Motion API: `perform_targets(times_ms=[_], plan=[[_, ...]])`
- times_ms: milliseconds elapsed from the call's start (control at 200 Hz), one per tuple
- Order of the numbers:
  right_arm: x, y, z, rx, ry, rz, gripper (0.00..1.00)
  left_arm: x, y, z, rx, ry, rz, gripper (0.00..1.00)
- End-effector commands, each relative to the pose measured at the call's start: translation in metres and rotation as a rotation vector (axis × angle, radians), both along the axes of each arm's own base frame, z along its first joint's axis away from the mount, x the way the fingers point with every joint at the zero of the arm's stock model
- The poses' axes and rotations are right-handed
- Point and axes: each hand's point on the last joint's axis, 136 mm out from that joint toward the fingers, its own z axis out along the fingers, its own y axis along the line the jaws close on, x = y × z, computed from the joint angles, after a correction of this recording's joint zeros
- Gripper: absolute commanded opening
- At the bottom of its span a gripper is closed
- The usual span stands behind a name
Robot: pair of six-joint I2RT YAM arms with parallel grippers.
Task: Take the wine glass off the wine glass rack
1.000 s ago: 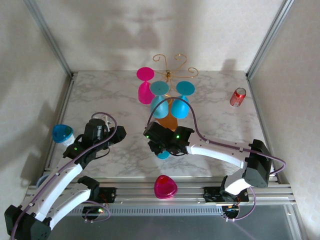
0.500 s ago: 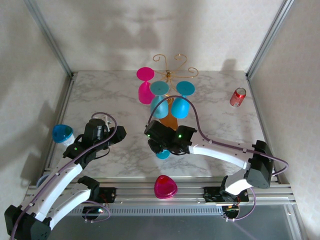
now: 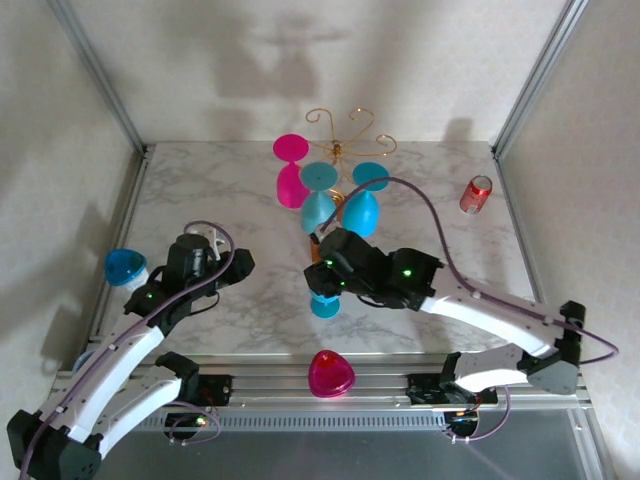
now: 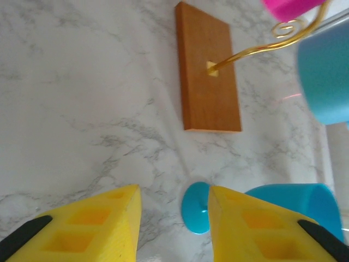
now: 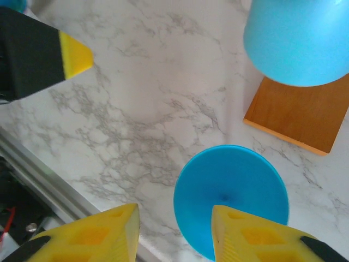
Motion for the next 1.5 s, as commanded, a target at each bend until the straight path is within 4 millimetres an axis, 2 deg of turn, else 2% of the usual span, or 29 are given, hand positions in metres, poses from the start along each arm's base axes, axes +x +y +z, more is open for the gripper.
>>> perform_targets(times_ms=[0,285,445,636,846,1001,1251,1492], plan=[[-0.005,-0.026,0.036,0.103,-0.004,-0.057,0.4,0.002,-0.012,0.037,-0.019,-0.101,-0.066,0.38],[-0.011,-0.096,0.065,0.307,0.034,-0.199,0.44,-0.002,-0.037,0.061,-0.055,-0.167,-0.175,0.38],[-0.006,-0.12,0.075,0.378,0.039,-0.258,0.49,-0.004,-0.051,0.072,-0.077,-0.201,-0.22,0.39],[0.008,-0.125,0.081,0.455,0.094,-0.283,0.53,-0.001,-0.062,0.077,-0.051,-0.209,-0.255,0.38],[0.047,-0.129,0.098,0.637,0.137,-0.317,0.59,0.001,-0.07,0.083,-0.061,-0.223,-0.272,0.38],[0.072,-0.134,0.104,0.72,0.149,-0.321,0.61,0.0,-0.072,0.086,-0.075,-0.227,-0.274,0.38],[0.102,-0.142,0.108,0.809,0.14,-0.334,0.6,0.005,-0.075,0.088,-0.087,-0.241,-0.267,0.4],[0.127,-0.138,0.108,0.856,0.144,-0.318,0.57,0.014,-0.078,0.089,-0.078,-0.249,-0.254,0.41]])
